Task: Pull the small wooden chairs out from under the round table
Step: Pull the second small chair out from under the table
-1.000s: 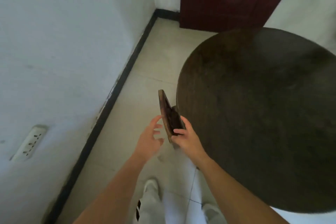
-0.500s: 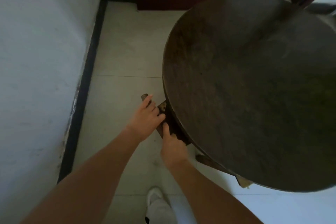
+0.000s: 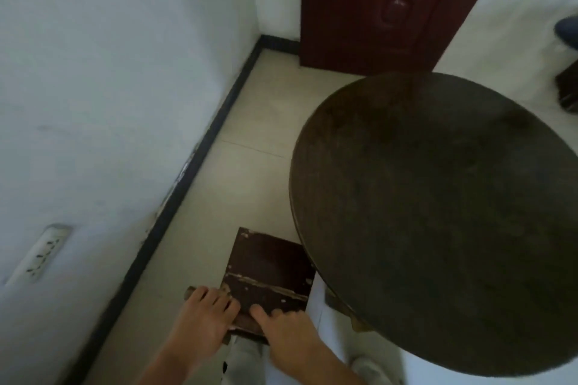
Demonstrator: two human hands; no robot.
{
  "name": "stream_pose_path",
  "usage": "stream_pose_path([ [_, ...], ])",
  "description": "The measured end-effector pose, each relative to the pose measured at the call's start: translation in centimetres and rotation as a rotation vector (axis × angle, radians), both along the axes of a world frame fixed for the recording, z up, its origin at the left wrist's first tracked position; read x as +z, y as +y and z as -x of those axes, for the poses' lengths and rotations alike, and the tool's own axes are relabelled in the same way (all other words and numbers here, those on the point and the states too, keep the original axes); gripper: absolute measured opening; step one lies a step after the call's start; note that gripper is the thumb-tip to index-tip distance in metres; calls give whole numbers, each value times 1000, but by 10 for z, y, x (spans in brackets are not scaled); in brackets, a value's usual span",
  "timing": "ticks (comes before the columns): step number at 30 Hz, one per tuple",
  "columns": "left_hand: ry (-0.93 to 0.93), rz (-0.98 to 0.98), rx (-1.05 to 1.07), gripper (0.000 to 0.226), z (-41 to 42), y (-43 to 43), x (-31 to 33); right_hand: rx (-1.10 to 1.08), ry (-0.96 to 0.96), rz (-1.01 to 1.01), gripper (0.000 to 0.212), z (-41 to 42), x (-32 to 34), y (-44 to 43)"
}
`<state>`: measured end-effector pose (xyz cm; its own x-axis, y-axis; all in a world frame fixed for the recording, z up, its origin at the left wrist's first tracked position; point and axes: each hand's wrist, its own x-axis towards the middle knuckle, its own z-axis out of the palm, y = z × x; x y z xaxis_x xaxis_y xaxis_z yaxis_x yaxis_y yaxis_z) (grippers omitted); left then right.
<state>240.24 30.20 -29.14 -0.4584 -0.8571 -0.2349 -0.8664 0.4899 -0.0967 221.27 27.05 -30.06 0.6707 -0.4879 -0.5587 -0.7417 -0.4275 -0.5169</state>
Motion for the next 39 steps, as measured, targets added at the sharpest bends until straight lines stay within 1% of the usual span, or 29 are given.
stream_pose_path([
  [4, -5, -6, 289, 30, 68, 88, 37, 237, -107, 65, 63, 54, 33, 43],
  [7, -5, -57, 471, 45, 125, 143, 61, 374, -159, 130, 61, 97, 56, 76],
  [9, -8, -98, 561, 51, 160, 174, 72, 447, -174, 168, 59, 125, 66, 96],
  [11, -11, -134, 589, 53, 191, 201, 79, 508, -178, 211, 59, 151, 73, 116],
  [14, 10, -152, 595, 57, 232, 233, 86, 560, -178, 258, 56, 189, 78, 143],
  [18, 3, -32, 553, 41, 296, 274, 93, 606, -191, 381, 47, 246, 82, 178],
  [21, 1, 35, 547, 36, 345, 310, 92, 645, -226, 448, 48, 293, 83, 208],
  [24, 13, 40, 572, 37, 395, 339, 94, 694, -223, 456, 51, 342, 85, 232],
  [26, 31, 45, 562, 32, 429, 349, 90, 673, -210, 454, 53, 377, 84, 239],
  [29, 72, 71, 527, 26, 484, 347, 82, 640, -176, 455, 53, 436, 79, 241],
  [32, 92, 69, 449, 30, 547, 333, 74, 592, -125, 452, 53, 507, 72, 239],
  [37, 64, -16, 339, 32, 654, 307, 54, 505, -73, 437, 57, 628, 45, 235],
  [39, 64, -74, 319, 32, 707, 299, 41, 496, -63, 470, 60, 681, 33, 230],
])
